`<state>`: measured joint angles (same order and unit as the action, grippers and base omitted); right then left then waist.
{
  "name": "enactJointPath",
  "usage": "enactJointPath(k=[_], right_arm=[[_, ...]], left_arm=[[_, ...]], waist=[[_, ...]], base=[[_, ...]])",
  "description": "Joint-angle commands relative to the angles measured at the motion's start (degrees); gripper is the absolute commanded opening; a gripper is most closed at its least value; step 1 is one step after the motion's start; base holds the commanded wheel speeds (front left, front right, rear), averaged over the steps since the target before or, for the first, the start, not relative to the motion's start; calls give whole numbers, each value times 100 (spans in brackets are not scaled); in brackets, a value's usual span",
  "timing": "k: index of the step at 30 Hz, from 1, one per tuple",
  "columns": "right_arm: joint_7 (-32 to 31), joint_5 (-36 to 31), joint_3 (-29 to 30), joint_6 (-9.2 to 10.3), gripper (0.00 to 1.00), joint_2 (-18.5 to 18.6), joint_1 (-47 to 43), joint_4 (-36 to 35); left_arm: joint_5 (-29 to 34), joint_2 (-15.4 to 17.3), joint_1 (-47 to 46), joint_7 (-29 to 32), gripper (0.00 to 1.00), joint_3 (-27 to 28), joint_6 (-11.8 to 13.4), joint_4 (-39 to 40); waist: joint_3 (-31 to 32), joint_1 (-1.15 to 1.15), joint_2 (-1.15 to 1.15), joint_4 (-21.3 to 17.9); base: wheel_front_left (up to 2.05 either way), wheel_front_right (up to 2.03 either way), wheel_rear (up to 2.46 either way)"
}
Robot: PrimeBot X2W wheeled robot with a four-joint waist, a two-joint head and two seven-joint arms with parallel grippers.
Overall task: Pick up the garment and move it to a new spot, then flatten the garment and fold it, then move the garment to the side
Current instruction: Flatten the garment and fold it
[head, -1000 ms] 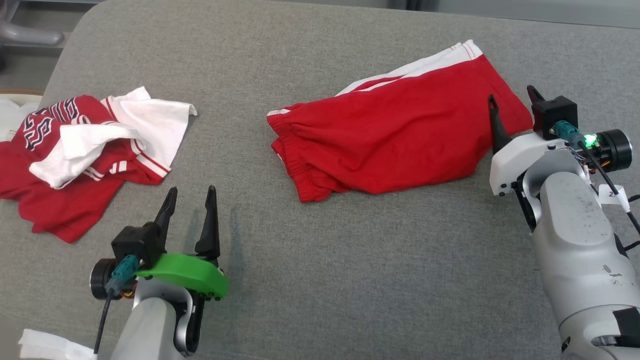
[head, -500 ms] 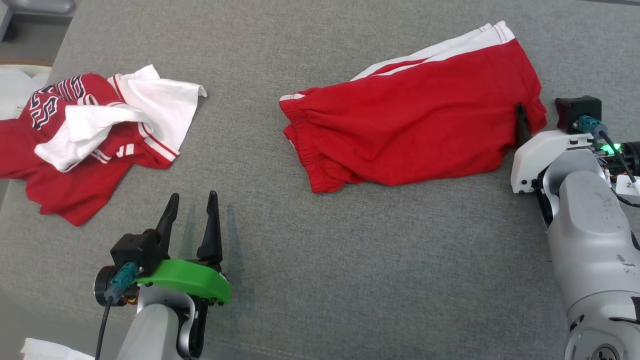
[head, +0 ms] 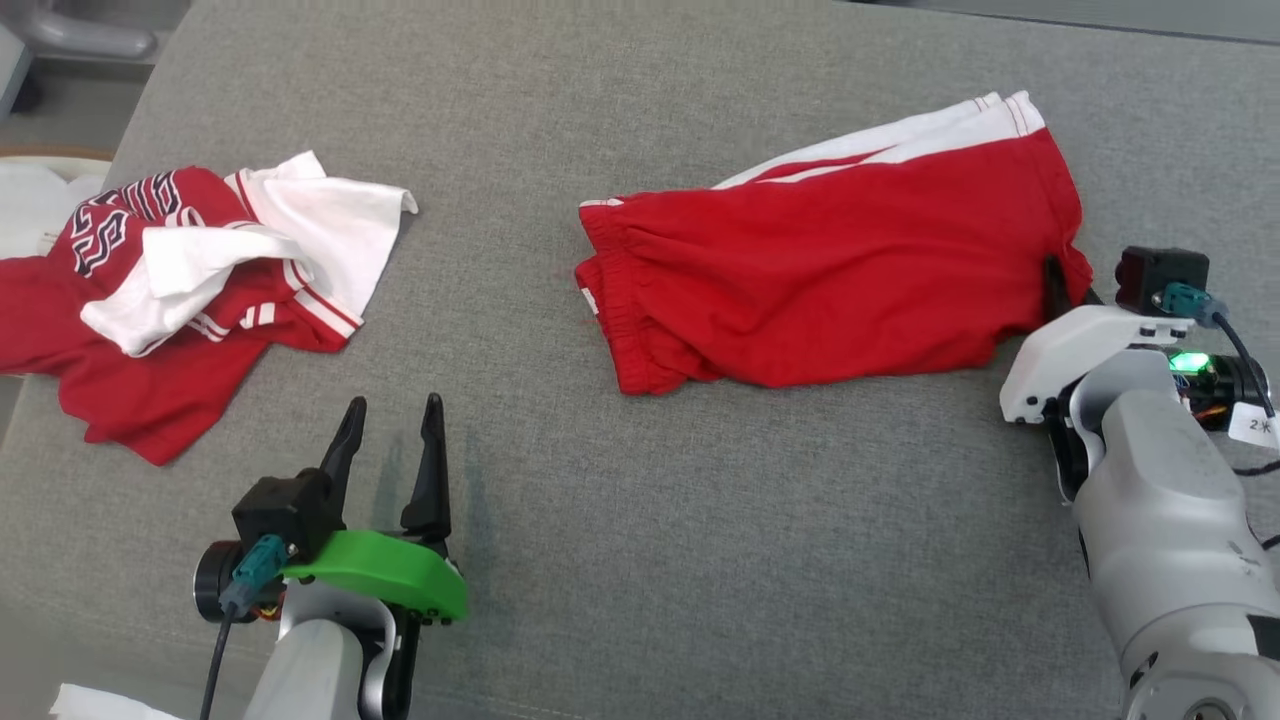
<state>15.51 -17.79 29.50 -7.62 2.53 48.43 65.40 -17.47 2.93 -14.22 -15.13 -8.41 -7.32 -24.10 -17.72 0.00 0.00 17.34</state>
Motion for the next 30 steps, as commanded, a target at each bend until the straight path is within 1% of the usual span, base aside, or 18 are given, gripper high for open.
enactJointPath(k=[1,3,9,14,19,22,24,26,28,30], right_arm=[[-71,165,18,24,0,75,-370,-28],[-55,528,-71,24,0,68,-543,-309],[-38,1630,-718,19,0,55,-1571,-1142],[-38,2137,-965,18,0,52,-2395,-1634],[-37,2347,-861,18,0,53,-2977,-1947],[-36,2315,-867,18,0,54,-3069,-2164],[-36,2285,-1066,18,0,45,-2974,-2386],[-36,2430,-1380,17,0,42,-2800,-2596],[-36,2586,-1830,18,0,43,-2626,-2795],[-36,2887,-2316,18,0,49,-2446,-2949]], left_arm=[[40,7,122,-1,100,6,-26,-14],[115,6,211,-1,100,-34,-26,-27],[236,11,598,-1,100,-68,-26,-90],[258,10,946,-2,100,-183,35,-110],[256,10,1199,-1,100,-367,118,-75],[224,10,1253,-1,100,-419,132,-45],[216,10,1280,-1,100,-425,128,-16],[220,10,1279,-1,100,-411,121,-8],[229,10,1233,-1,100,-416,104,-22],[151,11,1176,-1,100,-391,99,-67]], waist=[[285,0,0,-185],[459,0,0,-266],[1047,0,0,-543],[1434,0,0,-689],[1641,0,0,-698],[1637,0,0,-673],[1599,0,0,-662],[1549,0,0,-656],[1508,0,0,-634],[1480,0,0,-588]], base=[[0,0,0],[0,0,0],[0,0,0],[0,0,0],[0,0,0],[0,0,0],[0,0,0],[0,0,0],[0,0,0],[0,0,0]])
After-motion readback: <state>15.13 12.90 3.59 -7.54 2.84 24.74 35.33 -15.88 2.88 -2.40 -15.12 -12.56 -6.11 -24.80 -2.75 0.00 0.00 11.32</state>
